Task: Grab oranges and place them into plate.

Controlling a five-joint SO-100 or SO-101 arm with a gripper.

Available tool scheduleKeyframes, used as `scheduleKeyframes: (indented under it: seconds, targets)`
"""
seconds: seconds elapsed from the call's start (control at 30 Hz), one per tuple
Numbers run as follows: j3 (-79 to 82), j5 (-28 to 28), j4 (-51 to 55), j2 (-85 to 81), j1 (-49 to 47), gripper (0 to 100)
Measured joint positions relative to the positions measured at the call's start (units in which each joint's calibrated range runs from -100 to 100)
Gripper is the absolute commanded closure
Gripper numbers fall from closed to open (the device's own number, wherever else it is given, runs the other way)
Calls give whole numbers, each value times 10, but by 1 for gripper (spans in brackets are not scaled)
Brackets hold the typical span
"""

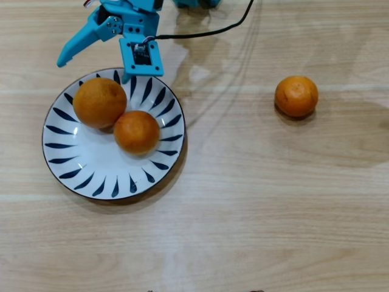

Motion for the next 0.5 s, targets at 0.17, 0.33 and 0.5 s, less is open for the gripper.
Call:
scheduleKeyframes:
  seconds: [0.17, 0.33, 0.5]
  targets:
    - [-10, -2, 9, -4, -27, 74]
    - [-76, -2, 95, -41, -95, 76]
    - [-157, -32, 218, -76, -190, 76]
